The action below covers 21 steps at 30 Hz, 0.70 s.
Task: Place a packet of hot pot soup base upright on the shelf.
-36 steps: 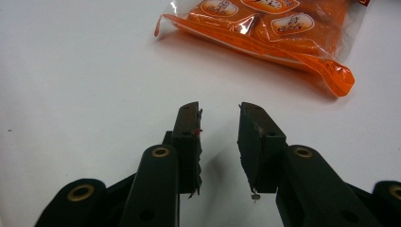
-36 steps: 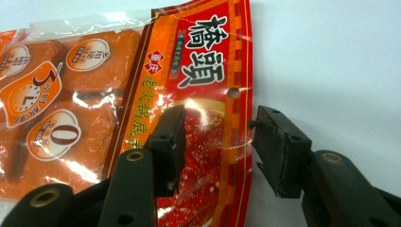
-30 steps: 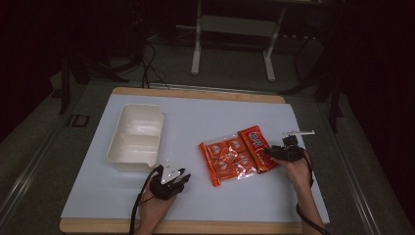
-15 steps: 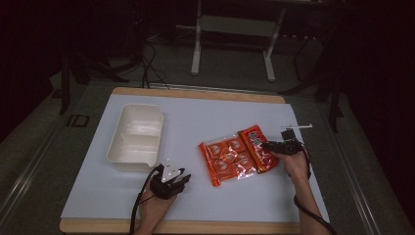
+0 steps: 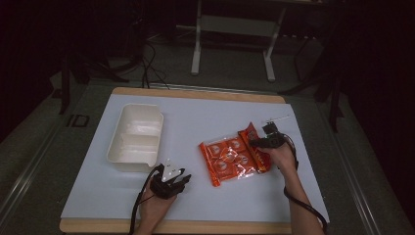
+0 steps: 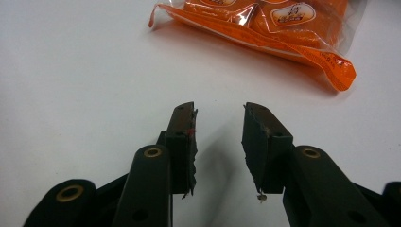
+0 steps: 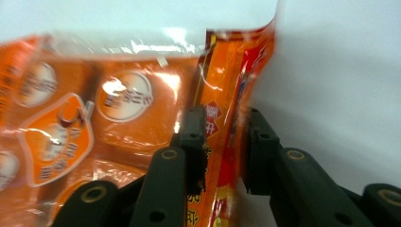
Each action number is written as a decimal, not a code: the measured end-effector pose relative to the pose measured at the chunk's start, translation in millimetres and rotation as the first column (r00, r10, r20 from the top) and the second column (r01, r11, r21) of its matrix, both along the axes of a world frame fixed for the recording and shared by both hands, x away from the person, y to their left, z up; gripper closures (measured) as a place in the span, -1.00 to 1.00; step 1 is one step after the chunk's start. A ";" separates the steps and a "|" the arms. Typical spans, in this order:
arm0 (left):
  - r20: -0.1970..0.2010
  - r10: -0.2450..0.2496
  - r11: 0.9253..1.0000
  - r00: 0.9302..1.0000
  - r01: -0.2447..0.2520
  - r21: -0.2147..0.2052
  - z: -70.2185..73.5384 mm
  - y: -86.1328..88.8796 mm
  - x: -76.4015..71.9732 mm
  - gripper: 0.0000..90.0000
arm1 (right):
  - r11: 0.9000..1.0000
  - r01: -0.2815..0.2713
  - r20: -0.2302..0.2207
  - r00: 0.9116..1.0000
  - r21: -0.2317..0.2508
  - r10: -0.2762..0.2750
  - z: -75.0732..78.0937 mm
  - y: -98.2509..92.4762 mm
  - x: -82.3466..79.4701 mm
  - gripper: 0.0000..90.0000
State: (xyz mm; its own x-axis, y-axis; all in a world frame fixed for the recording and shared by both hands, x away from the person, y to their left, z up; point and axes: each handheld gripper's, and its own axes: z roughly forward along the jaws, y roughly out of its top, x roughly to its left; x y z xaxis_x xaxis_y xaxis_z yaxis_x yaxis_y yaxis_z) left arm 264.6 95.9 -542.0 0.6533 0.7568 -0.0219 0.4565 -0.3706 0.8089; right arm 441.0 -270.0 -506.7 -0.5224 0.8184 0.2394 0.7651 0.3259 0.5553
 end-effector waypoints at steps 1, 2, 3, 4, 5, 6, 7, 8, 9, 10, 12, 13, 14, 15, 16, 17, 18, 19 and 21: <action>-0.001 -0.001 1.000 1.000 0.001 0.000 0.0 0.1 0.1 0.43 | 1.000 -0.005 -0.011 1.000 -0.026 0.005 -1.6 3.5 1.2 0.67; -0.001 -0.001 1.000 1.000 0.001 0.001 0.0 0.1 0.1 0.44 | 0.998 -0.011 -0.019 1.000 -0.057 0.010 -3.4 6.8 2.3 0.70; -0.001 -0.001 1.000 1.000 0.001 0.001 0.0 0.0 0.1 0.43 | 0.997 -0.011 -0.025 1.000 -0.078 0.009 -4.9 9.8 3.2 0.75; -0.001 -0.002 1.000 1.000 0.002 0.002 0.0 -0.1 0.2 0.43 | 0.997 -0.011 -0.028 1.000 -0.081 0.008 -5.3 11.2 4.1 0.80; -0.001 -0.002 1.000 1.000 0.002 0.003 0.0 -0.2 0.2 0.43 | 0.997 -0.007 -0.032 0.999 -0.083 0.005 -5.0 12.0 5.1 0.85; -0.001 0.000 1.000 1.000 0.000 0.003 0.0 -0.3 0.2 0.43 | 0.996 -0.008 -0.038 0.999 -0.093 0.004 -4.9 13.2 5.7 0.88; -0.001 0.001 1.000 1.000 -0.001 0.004 0.0 -0.3 0.2 0.43 | 0.995 -0.015 -0.042 0.999 -0.099 0.011 -5.0 14.5 6.2 0.89; -0.002 0.002 1.000 1.000 -0.002 0.004 -0.1 -0.4 0.3 0.43 | 0.994 -0.025 -0.042 0.999 -0.108 0.021 -4.8 15.3 6.8 0.90; -0.002 0.004 1.000 1.000 -0.004 0.005 -0.1 -0.4 0.4 0.43 | 0.993 -0.032 -0.045 0.999 -0.115 0.027 -4.4 15.8 7.3 0.92; -0.002 0.004 1.000 1.000 -0.004 0.005 -0.1 -0.4 0.4 0.43 | 0.993 -0.032 -0.045 0.999 -0.115 0.027 -4.4 15.8 7.3 0.92; -0.005 0.006 1.000 1.000 -0.006 -0.001 0.0 0.4 0.8 0.43 | 0.989 -0.044 -0.053 0.998 -0.138 0.037 -2.9 17.9 8.1 0.98; -0.008 0.005 1.000 1.000 -0.006 -0.003 0.2 0.7 0.8 0.41 | 0.987 -0.040 -0.059 0.998 -0.153 0.031 -1.5 20.0 8.5 0.99; -0.008 0.006 1.000 1.000 -0.006 -0.011 0.2 1.1 0.8 0.40 | 0.986 -0.031 -0.067 0.998 -0.161 0.020 -0.5 21.5 8.5 0.99; -0.008 0.005 1.000 1.000 -0.005 -0.014 0.3 1.6 0.9 0.39 | 0.986 -0.025 -0.074 0.997 -0.167 0.013 0.7 22.4 8.7 0.99; -0.009 0.006 1.000 1.000 -0.006 -0.016 0.3 1.8 1.0 0.39 | 0.986 -0.025 -0.074 0.997 -0.167 0.013 0.7 22.4 8.7 0.99; -0.011 0.008 1.000 1.000 -0.008 -0.017 0.3 2.0 1.0 0.39 | 0.986 -0.020 -0.079 0.997 -0.168 0.007 1.4 22.9 9.0 0.99; -0.011 0.010 1.000 1.000 -0.010 -0.019 0.4 2.1 1.0 0.38 | 0.985 -0.017 -0.084 0.996 -0.171 0.003 2.6 23.2 9.3 1.00; -0.010 0.011 1.000 1.000 -0.011 -0.020 0.4 2.2 0.9 0.37 | 0.985 -0.013 -0.085 0.996 -0.174 -0.002 4.2 24.2 9.2 0.99; -0.009 0.012 1.000 1.000 -0.013 -0.021 0.4 2.4 0.9 0.37 | 0.983 -0.018 -0.073 0.997 -0.185 0.004 6.8 25.7 7.8 0.99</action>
State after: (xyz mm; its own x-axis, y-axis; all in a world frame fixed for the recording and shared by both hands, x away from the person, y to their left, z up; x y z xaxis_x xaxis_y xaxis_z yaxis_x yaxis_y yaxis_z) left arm 265.5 98.4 -541.6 0.6435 0.7642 -0.0431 0.4678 -0.3481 0.8124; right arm 448.8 -244.4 -499.9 -0.5185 0.8464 0.1214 0.7965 0.4265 0.4285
